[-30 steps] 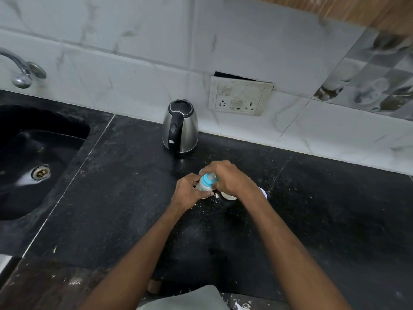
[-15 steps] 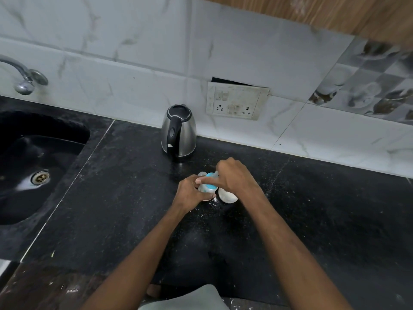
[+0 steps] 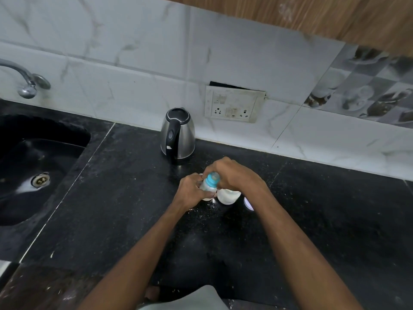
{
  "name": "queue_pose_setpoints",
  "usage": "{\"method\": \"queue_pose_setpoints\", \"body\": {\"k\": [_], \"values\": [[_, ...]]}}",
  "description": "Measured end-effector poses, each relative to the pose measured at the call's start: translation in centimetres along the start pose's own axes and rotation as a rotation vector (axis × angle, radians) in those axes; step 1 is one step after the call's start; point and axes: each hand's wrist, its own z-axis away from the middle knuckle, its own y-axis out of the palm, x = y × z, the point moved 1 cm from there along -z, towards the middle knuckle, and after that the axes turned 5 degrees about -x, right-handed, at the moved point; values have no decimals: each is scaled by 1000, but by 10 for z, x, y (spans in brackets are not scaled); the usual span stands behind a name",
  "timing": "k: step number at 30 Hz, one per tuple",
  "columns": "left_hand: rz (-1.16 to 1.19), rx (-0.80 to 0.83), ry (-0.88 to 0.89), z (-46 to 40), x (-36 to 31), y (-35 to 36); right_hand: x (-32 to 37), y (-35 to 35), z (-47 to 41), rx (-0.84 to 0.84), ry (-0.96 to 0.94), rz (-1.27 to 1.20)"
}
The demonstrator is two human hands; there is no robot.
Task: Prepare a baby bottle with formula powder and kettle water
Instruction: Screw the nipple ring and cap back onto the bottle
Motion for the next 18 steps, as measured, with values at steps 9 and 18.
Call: {"method": "queue_pose_setpoints", "body": {"k": [9, 18], "values": [[20, 3, 4, 5, -11, 0, 0, -5, 4, -112, 107, 123], [7, -6, -4, 3, -11, -2, -8, -2, 7, 8, -63, 72]]}}
